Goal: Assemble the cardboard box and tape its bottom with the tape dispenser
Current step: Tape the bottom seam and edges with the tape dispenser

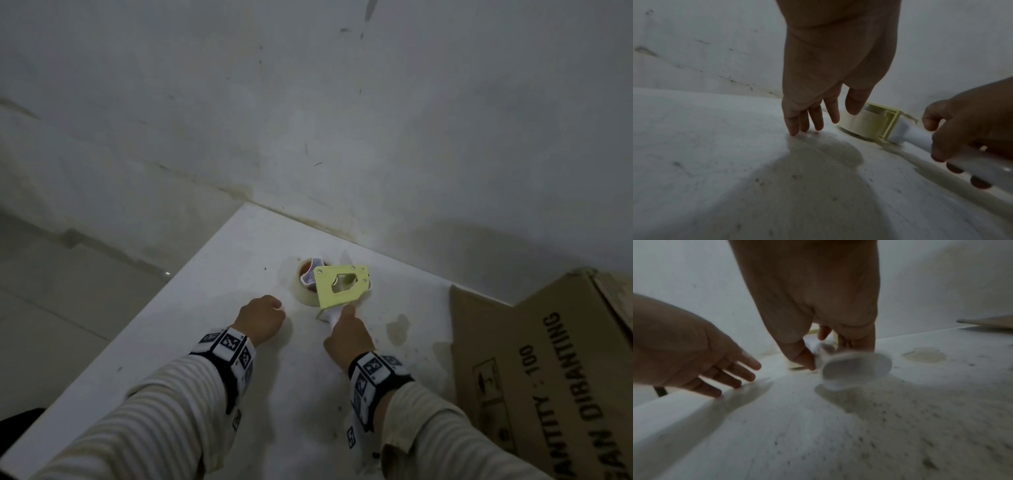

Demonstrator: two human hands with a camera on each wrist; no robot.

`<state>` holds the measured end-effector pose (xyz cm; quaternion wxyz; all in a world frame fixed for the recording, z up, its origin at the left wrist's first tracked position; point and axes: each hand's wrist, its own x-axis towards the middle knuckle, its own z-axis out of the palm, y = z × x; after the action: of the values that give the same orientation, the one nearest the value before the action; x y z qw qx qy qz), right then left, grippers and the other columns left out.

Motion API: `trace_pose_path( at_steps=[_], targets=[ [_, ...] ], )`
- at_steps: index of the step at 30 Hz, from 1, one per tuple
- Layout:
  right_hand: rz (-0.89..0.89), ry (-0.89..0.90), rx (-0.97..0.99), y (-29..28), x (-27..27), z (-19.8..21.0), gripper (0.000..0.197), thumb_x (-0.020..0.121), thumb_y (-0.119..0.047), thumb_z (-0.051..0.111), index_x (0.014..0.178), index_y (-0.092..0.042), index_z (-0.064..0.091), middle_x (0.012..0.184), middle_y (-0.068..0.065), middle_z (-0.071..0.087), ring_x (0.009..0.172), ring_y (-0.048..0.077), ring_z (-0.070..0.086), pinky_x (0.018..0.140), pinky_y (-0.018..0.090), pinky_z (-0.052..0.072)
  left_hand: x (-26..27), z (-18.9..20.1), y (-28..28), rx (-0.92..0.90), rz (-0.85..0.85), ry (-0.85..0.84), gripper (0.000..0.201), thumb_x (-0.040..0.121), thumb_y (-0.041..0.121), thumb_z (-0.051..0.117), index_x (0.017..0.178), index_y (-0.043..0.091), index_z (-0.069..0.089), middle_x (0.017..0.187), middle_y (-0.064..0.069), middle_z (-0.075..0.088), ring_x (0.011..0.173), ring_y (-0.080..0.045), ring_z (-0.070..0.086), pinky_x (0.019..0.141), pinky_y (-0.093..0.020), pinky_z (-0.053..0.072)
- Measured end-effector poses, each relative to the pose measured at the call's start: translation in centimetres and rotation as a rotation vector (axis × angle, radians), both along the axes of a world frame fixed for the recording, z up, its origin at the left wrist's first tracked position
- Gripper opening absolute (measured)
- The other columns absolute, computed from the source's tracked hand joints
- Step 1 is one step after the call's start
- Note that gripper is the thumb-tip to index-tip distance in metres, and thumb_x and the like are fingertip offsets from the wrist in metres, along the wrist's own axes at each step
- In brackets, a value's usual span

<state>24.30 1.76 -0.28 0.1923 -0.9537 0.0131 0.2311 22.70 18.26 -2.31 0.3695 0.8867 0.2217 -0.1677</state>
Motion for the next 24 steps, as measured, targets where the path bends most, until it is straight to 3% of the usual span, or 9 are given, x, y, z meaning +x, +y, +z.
trace_pose_path(
  at_steps=[4,7,8,10,12,15,18,20,24],
  targets=[
    [-0.082,-0.048,0.028,-0.9,1.1,2.0,0.068,0.084,-0.020,0.056,0.140,-0.010,0.018,0.130,0.018,0.049,0.115,0.035,0.054,0.092,0.038,0.050,0.2,1.0,-0.2,0.009,-0.049,-0.005,0.038,0.096,0.020,0.045,0.130,0.005,0.051,0.141,-0.012,0.048,0.130,-0.026,0.044,0.104,-0.027,0.034],
    [-0.042,-0.044,0.060,-2.0,2.2,5.4,0.070,0.085,-0.025,0.055,0.141,-0.008,0.016,0.119,0.017,0.055,0.105,0.032,0.058,0.077,0.032,0.047,0.4,2.3,-0.7,0.009,-0.096,-0.010,0.037,0.099,0.016,0.039,0.125,-0.003,0.056,0.136,-0.018,0.052,0.126,-0.028,0.049,0.100,-0.028,0.038],
    [-0.029,-0.041,0.085,-2.4,2.5,7.1,0.062,0.085,-0.026,0.054,0.136,-0.009,0.023,0.109,0.016,0.056,0.095,0.031,0.059,0.070,0.030,0.045,0.6,3.0,-0.9,-0.021,-0.075,-0.021,0.037,0.099,0.018,0.038,0.124,-0.004,0.056,0.134,-0.019,0.054,0.123,-0.029,0.051,0.098,-0.029,0.040],
    [-0.021,-0.024,0.197,-3.1,3.0,10.8,0.035,0.080,-0.021,0.053,0.110,-0.012,0.038,0.081,0.014,0.050,0.063,0.024,0.053,0.053,0.027,0.039,0.9,4.2,-1.6,-0.110,-0.019,-0.042,0.043,0.101,0.026,0.036,0.123,-0.005,0.056,0.129,-0.022,0.058,0.108,-0.029,0.057,0.090,-0.032,0.043],
    [-0.034,0.020,0.297,-4.0,3.2,14.6,0.015,0.077,-0.014,0.052,0.089,-0.009,0.043,0.066,0.011,0.043,0.048,0.018,0.039,0.047,0.024,0.031,1.4,5.4,-2.5,-0.303,0.072,-0.073,0.050,0.101,0.036,0.033,0.121,-0.004,0.056,0.121,-0.020,0.061,0.094,-0.025,0.053,0.081,-0.031,0.041],
    [-0.006,0.047,0.317,-5.6,2.7,20.3,0.015,0.079,-0.019,0.060,0.083,-0.006,0.053,0.065,0.012,0.048,0.048,0.019,0.039,0.046,0.023,0.031,1.9,8.1,-4.1,-0.778,0.286,-0.093,0.057,0.099,0.049,0.025,0.117,0.003,0.053,0.108,-0.014,0.062,0.091,-0.029,0.058,0.082,-0.035,0.046],
    [0.069,0.074,0.311,-7.5,2.0,24.5,0.020,0.081,-0.024,0.065,0.087,-0.006,0.059,0.067,0.011,0.056,0.050,0.021,0.047,0.048,0.025,0.039,2.3,10.5,-5.4,-1.215,0.378,-0.078,0.075,0.096,0.058,0.016,0.132,-0.002,0.043,0.124,-0.023,0.056,0.108,-0.037,0.057,0.090,-0.047,0.046],
    [0.089,0.093,0.330,-8.5,1.5,26.1,0.018,0.083,-0.022,0.064,0.090,-0.006,0.059,0.069,0.012,0.056,0.051,0.022,0.047,0.050,0.026,0.041,2.4,11.9,-6.4,-1.440,0.372,-0.043,0.081,0.094,0.062,0.015,0.131,-0.005,0.042,0.131,-0.029,0.050,0.122,-0.041,0.050,0.093,-0.050,0.044],
    [0.086,0.102,0.383,-10.4,0.4,27.1,0.018,0.084,-0.019,0.062,0.095,-0.004,0.058,0.066,0.012,0.055,0.050,0.022,0.048,0.050,0.027,0.043,2.1,14.2,-8.2,-1.601,0.253,-0.051,0.075,0.095,0.060,0.021,0.104,-0.004,0.059,0.095,-0.024,0.071,0.093,-0.035,0.066,0.070,-0.041,0.060]
  ],
)
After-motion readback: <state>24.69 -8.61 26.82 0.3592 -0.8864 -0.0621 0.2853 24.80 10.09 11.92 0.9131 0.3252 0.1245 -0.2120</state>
